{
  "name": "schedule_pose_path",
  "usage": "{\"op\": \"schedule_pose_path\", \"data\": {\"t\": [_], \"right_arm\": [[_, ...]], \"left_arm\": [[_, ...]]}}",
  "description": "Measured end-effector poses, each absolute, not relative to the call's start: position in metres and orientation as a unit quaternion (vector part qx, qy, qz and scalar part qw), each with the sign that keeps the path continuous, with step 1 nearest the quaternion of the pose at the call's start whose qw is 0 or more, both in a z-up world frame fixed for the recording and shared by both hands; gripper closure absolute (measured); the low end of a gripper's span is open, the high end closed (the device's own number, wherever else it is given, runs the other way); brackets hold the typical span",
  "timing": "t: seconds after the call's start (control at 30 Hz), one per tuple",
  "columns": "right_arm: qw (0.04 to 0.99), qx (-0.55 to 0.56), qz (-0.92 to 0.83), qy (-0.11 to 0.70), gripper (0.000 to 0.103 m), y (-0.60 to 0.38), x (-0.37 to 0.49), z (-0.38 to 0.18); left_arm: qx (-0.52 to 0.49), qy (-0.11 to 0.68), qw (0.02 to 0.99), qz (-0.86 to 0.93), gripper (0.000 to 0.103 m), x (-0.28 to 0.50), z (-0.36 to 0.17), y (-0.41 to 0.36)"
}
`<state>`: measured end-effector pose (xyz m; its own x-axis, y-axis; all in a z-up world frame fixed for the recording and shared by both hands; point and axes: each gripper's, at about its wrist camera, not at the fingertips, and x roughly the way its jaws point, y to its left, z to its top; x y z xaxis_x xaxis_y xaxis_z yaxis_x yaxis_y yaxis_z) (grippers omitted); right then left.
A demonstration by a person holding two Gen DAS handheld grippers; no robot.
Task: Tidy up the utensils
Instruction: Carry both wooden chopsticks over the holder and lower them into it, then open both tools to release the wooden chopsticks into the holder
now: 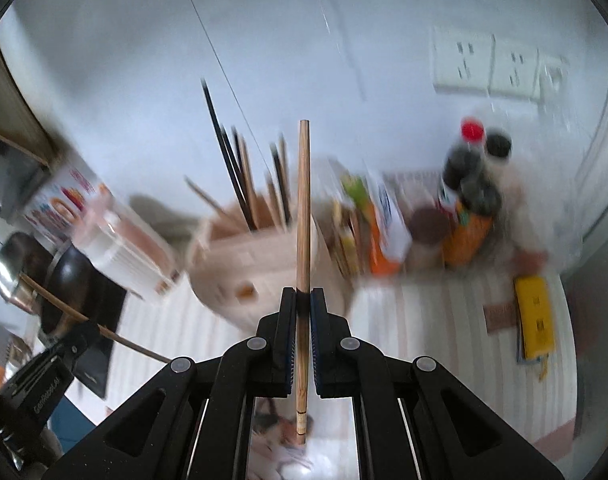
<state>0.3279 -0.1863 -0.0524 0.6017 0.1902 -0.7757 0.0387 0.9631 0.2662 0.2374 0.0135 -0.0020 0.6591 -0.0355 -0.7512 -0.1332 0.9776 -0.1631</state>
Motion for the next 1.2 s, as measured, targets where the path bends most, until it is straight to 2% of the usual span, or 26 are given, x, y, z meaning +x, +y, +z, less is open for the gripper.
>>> {"op": "schedule_pose_path", "data": {"t": [0.23,0.47,0.63,0.9,1.13,1.17,1.2], "right_arm": [[0.913,0.125,0.052,0.386,0.096,-0.183,0.367,0.002],[0.924,0.135,0.05,0.355,0.096,-0.182,0.409,0.02],[0.926,0.146,0.045,0.346,0.096,-0.18,0.439,0.012],[0.933,0.146,0.045,0.326,0.096,-0.169,0.465,-0.019],[0.918,0.126,0.062,0.371,0.095,-0.166,0.475,-0.048],[0.917,0.125,0.06,0.373,0.095,-0.168,0.474,-0.048],[0.917,0.126,0.061,0.374,0.089,-0.17,0.472,-0.048]], "left_arm": [[-0.132,0.365,0.922,0.003,0.099,0.262,0.056,0.013],[-0.138,0.349,0.927,-0.023,0.099,0.298,0.081,-0.005],[-0.131,0.368,0.92,-0.032,0.099,0.33,0.072,-0.014],[-0.124,0.433,0.892,-0.032,0.099,0.366,0.02,-0.017],[-0.122,0.463,0.878,-0.02,0.094,0.365,0.008,-0.015],[-0.12,0.457,0.881,-0.018,0.094,0.362,0.011,-0.016],[-0.114,0.447,0.887,-0.015,0.092,0.357,0.015,-0.016]]}}
